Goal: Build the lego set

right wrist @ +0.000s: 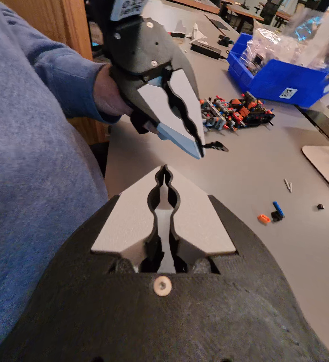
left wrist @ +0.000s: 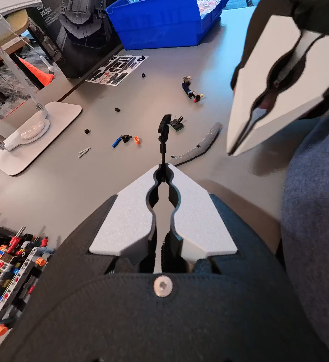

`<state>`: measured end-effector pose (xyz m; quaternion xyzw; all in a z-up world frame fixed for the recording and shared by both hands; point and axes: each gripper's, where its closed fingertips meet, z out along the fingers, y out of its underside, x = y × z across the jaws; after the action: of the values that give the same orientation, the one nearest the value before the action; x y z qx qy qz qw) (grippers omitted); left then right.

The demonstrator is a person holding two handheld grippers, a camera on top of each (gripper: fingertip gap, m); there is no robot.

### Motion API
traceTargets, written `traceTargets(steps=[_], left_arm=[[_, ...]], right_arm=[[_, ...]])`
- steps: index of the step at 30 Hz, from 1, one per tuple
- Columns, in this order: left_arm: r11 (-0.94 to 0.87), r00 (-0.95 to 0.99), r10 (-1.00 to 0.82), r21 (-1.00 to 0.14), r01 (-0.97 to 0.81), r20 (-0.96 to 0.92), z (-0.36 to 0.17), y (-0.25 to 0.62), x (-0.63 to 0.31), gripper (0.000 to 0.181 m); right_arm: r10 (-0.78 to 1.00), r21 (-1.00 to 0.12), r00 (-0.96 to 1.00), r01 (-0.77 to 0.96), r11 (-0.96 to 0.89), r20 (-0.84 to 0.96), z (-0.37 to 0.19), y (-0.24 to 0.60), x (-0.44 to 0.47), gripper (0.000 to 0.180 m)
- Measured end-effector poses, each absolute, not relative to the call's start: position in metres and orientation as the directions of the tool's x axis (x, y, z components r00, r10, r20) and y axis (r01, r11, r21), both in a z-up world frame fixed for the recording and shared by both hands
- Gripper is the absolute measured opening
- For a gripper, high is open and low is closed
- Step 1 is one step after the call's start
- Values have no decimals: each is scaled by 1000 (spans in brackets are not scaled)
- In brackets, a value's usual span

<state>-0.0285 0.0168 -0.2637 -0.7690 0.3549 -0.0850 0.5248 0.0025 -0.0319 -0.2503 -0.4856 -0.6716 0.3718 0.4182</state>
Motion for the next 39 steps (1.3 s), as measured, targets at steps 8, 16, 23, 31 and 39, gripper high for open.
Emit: traceTargets(steps=[8, 16, 23, 31, 39], left_arm=[[-199, 728, -637, -859, -473, -253, -267, 17, -29, 0], [-199, 724, -638, -851, -485, -263, -270, 17, -28, 0], [-199, 722, -640, -850, -488, -265, -271, 17, -28, 0], [-166, 679, -665, -825, -540, -311, -273, 12, -20, 0], [-115, 594, -719, -781, -614, -361, -280, 2, -3, 0]], right_arm=[[918, -868, -276, 333, 368, 283, -255, -55, 1, 0], [918, -867, -266, 330, 374, 295, -253, -54, 1, 1], [954, -901, -154, 316, 296, 259, -243, -32, 1, 14], [941, -895, 57, 333, 296, 333, -232, 4, 6, 30], [890, -782, 23, 490, 387, 455, -258, 7, 3, 22]])
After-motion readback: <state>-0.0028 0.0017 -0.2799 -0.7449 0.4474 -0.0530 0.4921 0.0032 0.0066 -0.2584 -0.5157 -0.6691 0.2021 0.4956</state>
